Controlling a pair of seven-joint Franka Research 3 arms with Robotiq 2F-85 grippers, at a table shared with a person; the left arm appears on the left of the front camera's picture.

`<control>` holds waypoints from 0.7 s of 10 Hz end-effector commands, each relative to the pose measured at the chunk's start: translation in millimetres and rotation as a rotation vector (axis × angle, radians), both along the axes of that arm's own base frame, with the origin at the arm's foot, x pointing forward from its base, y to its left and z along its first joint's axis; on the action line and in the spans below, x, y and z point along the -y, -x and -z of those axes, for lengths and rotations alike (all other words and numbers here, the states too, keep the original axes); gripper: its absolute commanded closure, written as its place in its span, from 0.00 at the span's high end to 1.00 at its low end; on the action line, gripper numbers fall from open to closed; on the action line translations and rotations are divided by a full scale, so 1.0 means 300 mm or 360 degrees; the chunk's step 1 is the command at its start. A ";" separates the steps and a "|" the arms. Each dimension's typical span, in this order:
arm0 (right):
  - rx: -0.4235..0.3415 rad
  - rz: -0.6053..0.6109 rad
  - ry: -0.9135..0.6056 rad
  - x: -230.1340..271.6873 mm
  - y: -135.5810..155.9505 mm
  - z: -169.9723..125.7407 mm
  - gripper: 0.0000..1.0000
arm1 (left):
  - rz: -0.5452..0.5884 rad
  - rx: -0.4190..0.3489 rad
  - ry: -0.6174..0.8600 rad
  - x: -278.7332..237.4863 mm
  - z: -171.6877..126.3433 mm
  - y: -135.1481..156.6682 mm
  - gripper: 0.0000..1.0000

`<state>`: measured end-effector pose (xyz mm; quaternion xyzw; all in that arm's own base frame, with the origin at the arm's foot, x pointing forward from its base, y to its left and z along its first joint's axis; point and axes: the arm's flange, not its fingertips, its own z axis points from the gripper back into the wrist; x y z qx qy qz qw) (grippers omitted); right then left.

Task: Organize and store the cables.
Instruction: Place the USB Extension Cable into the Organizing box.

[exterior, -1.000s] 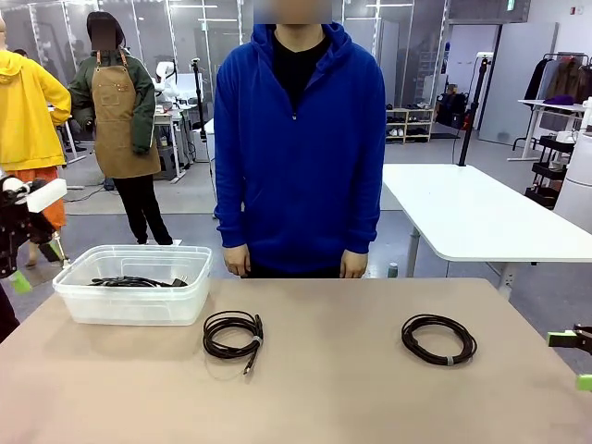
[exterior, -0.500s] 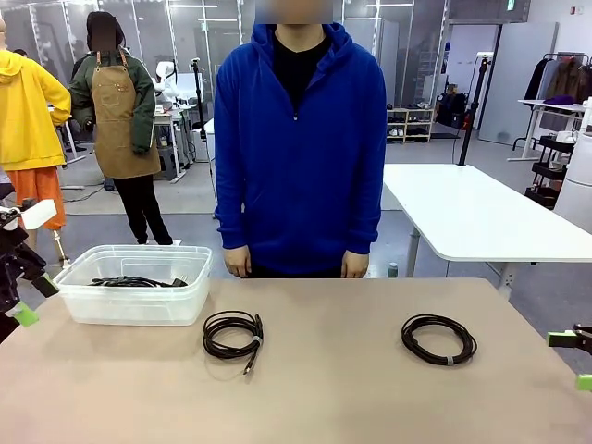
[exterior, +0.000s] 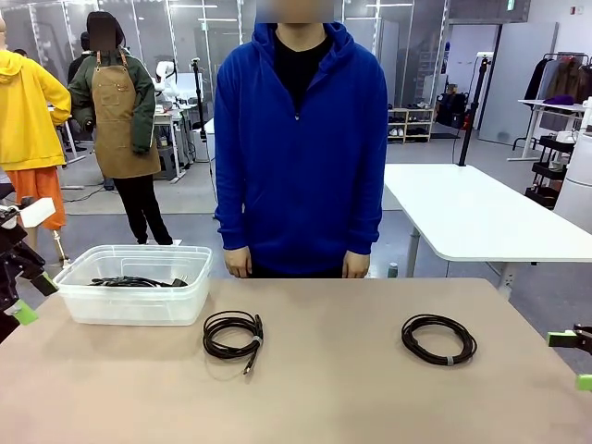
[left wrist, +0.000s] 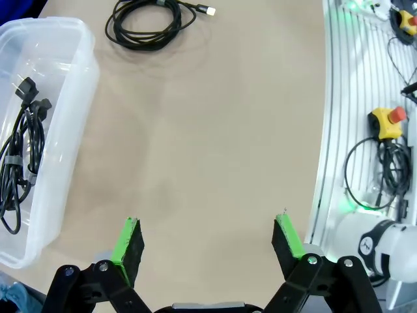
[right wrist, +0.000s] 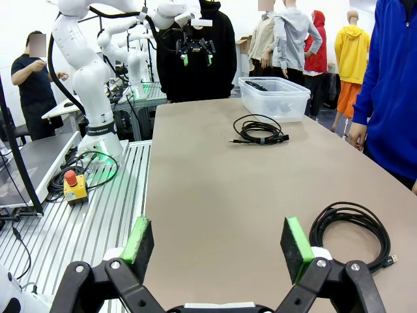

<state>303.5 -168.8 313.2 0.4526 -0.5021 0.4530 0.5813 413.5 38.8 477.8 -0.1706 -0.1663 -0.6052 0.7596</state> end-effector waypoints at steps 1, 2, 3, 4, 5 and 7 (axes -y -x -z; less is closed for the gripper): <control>-0.0034 0.0019 -0.0017 -0.002 -0.007 -0.011 1.00 | -0.0001 0.0008 -0.0007 0.007 0.002 0.007 1.00; -0.0034 0.0019 -0.0017 -0.002 -0.007 -0.011 1.00 | 0.0000 0.0000 0.0000 0.000 0.000 0.000 1.00; -0.0034 0.0019 -0.0017 -0.002 -0.007 -0.011 1.00 | -0.0154 -0.0216 -0.0056 0.100 -0.019 0.004 1.00; -0.0034 0.0019 -0.0017 -0.002 -0.007 -0.011 1.00 | -0.0153 -0.0150 -0.0034 0.187 -0.056 0.033 1.00; -0.0034 0.0019 -0.0017 -0.002 -0.007 -0.011 1.00 | -0.0174 -0.0133 -0.0047 0.271 -0.073 0.053 1.00; -0.0034 0.0019 -0.0017 -0.002 -0.007 -0.011 1.00 | -0.0137 -0.0127 -0.0138 0.389 -0.087 0.054 1.00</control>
